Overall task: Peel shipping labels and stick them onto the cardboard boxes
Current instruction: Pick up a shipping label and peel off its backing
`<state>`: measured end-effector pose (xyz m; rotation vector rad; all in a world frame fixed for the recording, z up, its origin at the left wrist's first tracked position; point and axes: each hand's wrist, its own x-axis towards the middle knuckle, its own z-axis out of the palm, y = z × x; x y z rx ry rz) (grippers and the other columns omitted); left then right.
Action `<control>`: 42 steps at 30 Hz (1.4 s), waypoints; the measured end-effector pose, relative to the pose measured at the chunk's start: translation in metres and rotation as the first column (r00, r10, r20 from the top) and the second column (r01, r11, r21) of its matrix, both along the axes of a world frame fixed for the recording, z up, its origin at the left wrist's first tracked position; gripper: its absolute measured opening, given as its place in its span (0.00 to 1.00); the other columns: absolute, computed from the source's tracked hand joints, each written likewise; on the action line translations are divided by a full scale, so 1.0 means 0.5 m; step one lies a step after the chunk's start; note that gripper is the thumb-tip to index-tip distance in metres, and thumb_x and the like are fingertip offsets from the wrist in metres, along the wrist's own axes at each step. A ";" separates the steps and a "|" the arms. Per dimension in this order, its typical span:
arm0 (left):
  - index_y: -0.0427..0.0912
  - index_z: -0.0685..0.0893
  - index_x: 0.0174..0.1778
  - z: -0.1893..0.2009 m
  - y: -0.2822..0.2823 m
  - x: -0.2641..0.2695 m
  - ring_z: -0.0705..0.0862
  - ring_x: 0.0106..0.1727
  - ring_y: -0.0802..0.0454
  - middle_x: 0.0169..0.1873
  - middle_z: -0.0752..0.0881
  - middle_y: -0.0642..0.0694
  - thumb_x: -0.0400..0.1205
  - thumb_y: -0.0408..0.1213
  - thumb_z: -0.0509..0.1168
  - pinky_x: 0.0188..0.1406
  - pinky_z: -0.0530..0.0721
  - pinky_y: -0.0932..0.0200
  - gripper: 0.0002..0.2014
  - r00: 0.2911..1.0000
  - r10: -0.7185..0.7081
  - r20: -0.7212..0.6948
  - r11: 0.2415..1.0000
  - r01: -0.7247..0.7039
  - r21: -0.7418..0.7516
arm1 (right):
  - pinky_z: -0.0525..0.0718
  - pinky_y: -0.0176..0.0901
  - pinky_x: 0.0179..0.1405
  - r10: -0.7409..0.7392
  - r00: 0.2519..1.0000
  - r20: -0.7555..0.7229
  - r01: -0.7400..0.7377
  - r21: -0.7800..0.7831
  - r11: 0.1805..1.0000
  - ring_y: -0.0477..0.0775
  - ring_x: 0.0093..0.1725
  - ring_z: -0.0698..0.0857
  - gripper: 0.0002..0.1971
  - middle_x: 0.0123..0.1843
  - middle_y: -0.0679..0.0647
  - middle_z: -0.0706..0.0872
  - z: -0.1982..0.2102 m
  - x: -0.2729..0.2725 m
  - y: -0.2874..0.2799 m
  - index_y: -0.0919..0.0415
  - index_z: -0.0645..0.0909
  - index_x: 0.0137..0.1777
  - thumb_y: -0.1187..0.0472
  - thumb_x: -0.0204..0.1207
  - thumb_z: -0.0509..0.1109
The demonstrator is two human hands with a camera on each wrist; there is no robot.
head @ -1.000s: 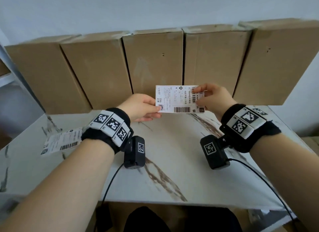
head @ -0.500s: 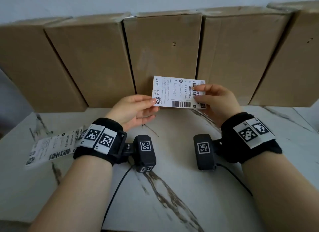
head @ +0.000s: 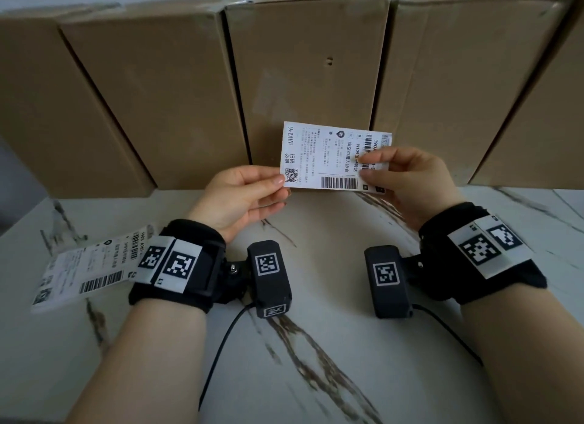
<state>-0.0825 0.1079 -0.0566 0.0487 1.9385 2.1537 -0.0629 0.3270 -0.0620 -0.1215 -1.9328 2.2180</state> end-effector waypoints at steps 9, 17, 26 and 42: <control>0.42 0.86 0.46 0.042 0.010 0.025 0.86 0.33 0.62 0.28 0.88 0.53 0.80 0.33 0.67 0.53 0.88 0.55 0.03 0.994 -0.030 -0.109 0.984 0.010 -0.176 | 0.88 0.44 0.44 -0.072 0.997 -0.029 0.074 0.074 0.995 0.58 0.40 0.89 0.12 0.43 0.60 0.91 0.018 0.012 0.002 0.59 0.84 0.35 0.78 0.70 0.72; 0.46 0.85 0.40 0.091 0.029 0.076 0.86 0.34 0.64 0.29 0.88 0.54 0.81 0.33 0.66 0.52 0.87 0.55 0.06 0.949 0.009 -0.314 0.944 -0.112 -0.311 | 0.80 0.42 0.56 -0.284 0.927 -0.244 0.370 0.708 0.601 0.54 0.59 0.80 0.10 0.60 0.55 0.80 0.098 0.073 -0.032 0.51 0.85 0.51 0.60 0.69 0.74; 0.44 0.88 0.41 0.137 0.063 0.164 0.86 0.32 0.66 0.27 0.88 0.56 0.80 0.35 0.67 0.45 0.89 0.63 0.05 0.908 -0.049 -0.416 0.958 -0.075 -0.276 | 0.79 0.22 0.35 -0.025 0.946 -0.324 0.238 0.639 0.731 0.37 0.35 0.85 0.06 0.36 0.45 0.88 0.130 0.169 -0.083 0.56 0.90 0.45 0.57 0.69 0.77; 0.47 0.88 0.40 0.169 0.101 0.229 0.87 0.35 0.65 0.31 0.88 0.53 0.82 0.37 0.66 0.47 0.88 0.63 0.07 0.892 -0.077 -0.446 0.958 -0.057 -0.280 | 0.83 0.26 0.39 -0.014 0.923 -0.384 0.252 0.578 0.776 0.39 0.37 0.88 0.05 0.37 0.49 0.91 0.156 0.237 -0.049 0.58 0.91 0.44 0.60 0.70 0.76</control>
